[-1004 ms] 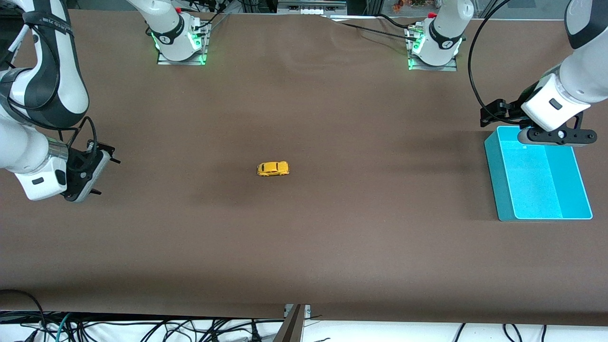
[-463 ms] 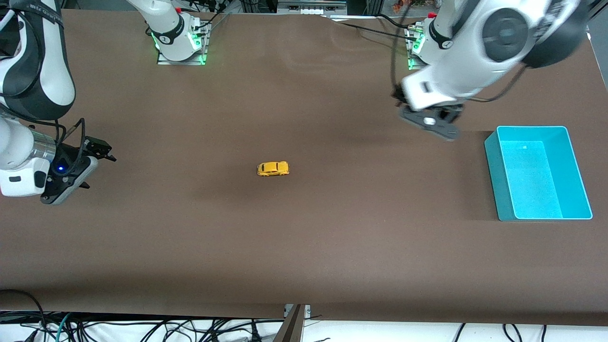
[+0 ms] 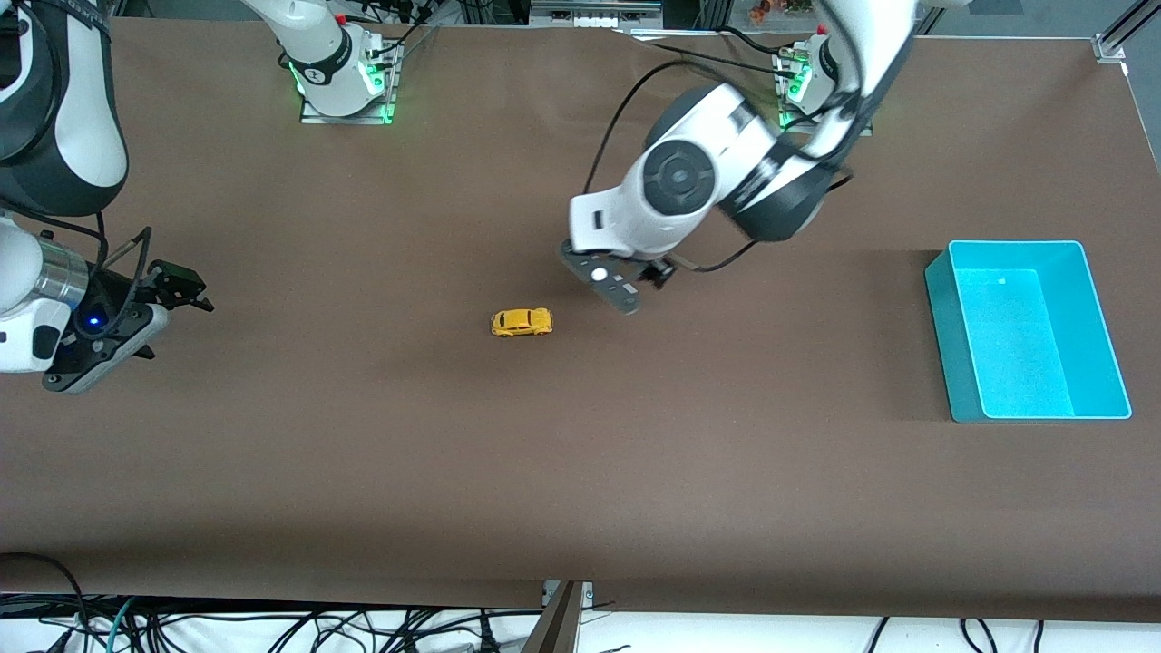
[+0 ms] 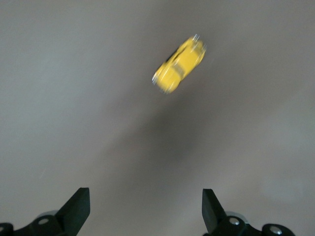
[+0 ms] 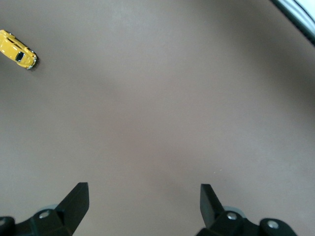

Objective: Wind and store yellow beetle car
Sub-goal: 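Move the left gripper across the table over the yellow car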

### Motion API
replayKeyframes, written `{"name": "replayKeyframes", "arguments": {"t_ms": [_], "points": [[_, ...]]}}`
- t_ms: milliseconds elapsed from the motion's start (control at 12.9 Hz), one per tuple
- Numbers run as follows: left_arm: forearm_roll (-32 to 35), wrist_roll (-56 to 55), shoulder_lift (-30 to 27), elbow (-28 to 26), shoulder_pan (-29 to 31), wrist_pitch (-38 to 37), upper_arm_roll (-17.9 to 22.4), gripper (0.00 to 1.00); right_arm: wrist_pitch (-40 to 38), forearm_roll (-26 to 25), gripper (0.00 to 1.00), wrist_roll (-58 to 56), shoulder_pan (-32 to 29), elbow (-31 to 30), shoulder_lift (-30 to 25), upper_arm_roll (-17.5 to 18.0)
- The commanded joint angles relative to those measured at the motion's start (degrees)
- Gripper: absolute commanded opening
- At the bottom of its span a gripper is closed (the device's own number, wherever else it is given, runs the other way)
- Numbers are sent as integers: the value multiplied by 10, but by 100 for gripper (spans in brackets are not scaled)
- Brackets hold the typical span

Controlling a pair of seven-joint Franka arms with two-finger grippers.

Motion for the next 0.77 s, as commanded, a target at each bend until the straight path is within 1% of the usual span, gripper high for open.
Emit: {"name": "replayKeyframes", "arguments": {"t_ms": [0, 154, 232, 309, 386, 463, 541, 695], "points": [[16, 104, 47, 34, -33, 77, 7, 100, -12, -12, 100, 9, 2, 39, 5, -3], [27, 198, 98, 29, -51, 173, 6, 100, -10, -13, 100, 9, 1, 53, 6, -5], [30, 230, 121, 29, -72, 231, 6, 100, -9, -16, 100, 9, 1, 53, 6, -6], [30, 235, 132, 26, -97, 268, 12, 100, -6, -18, 100, 9, 1, 54, 5, -6], [48, 241, 140, 23, -116, 278, 22, 100, -5, -18, 100, 9, 0, 58, 5, -6], [82, 244, 153, 23, -118, 279, 24, 100, -4, -26, 100, 9, 0, 62, 6, -6], [97, 257, 166, 24, -119, 279, 24, 100, 2, -30, 100, 6, 0, 62, 6, -5], [97, 316, 178, 28, -120, 280, 26, 100, 4, -26, 100, 9, -1, 62, 8, -5]]}}
